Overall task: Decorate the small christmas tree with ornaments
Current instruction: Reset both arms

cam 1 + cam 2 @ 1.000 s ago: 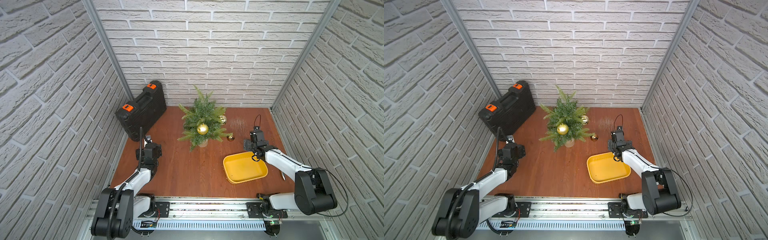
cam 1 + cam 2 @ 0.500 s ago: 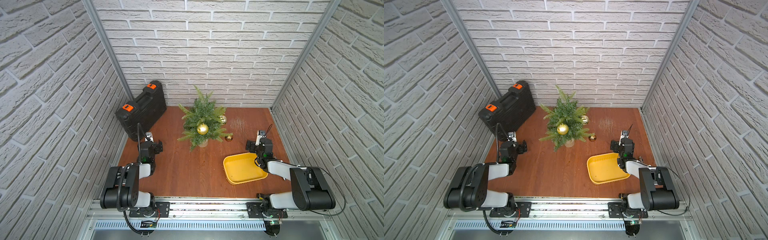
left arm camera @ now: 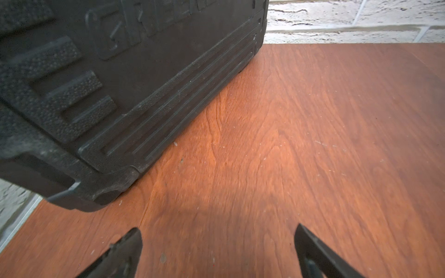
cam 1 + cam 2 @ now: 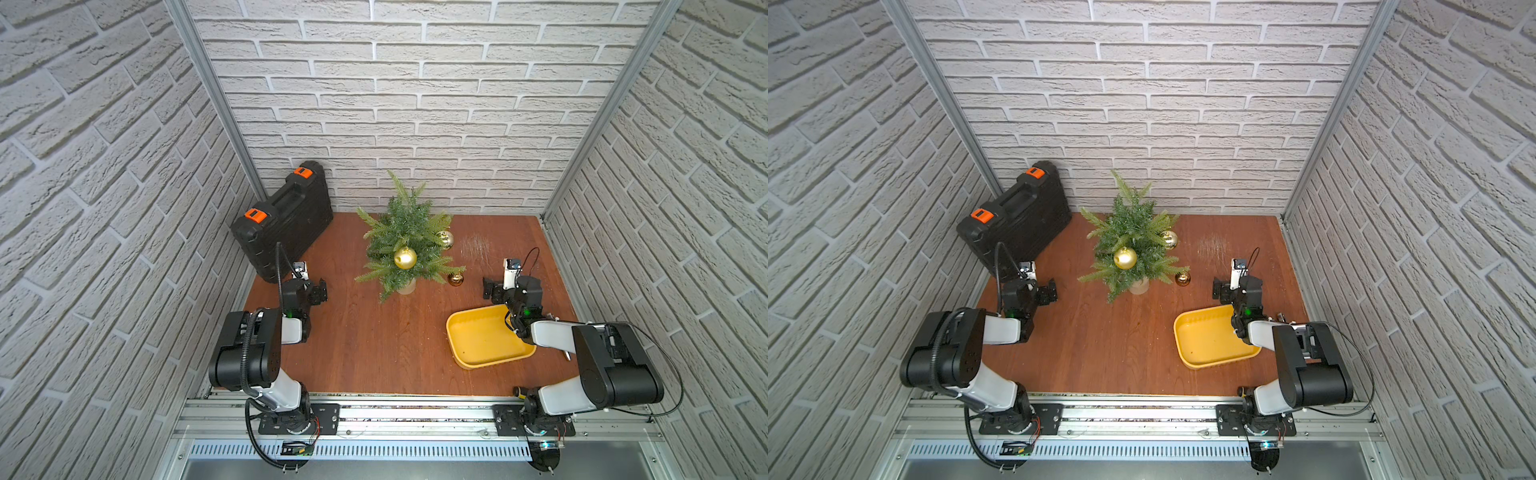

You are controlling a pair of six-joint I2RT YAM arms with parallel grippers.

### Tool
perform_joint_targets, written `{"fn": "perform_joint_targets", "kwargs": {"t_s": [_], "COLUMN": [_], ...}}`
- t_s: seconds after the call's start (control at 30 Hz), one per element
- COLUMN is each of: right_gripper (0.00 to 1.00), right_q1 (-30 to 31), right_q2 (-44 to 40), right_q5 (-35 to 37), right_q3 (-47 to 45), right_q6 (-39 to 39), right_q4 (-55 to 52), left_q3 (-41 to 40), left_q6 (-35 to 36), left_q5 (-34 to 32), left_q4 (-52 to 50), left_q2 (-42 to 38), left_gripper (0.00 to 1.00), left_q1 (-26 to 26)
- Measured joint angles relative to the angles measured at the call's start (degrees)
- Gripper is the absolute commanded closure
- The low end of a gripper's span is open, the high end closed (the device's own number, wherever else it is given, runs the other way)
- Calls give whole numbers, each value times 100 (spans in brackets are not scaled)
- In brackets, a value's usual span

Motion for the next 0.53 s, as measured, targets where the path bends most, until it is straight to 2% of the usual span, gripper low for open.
{"fn": "perform_joint_targets", "kwargs": {"t_s": [0.53], "right_gripper": [1], "right_q1": [15], "right_q2": [13], "right_q5": [-2], "right_q3": [-33], "right_q6": [-61], "right_q4": [160], "left_q3": [0], "left_q6": [0], "left_q5": [4], "left_q4": [9], "left_q2": [0], "left_gripper": [2], "left_q1": [0]}}
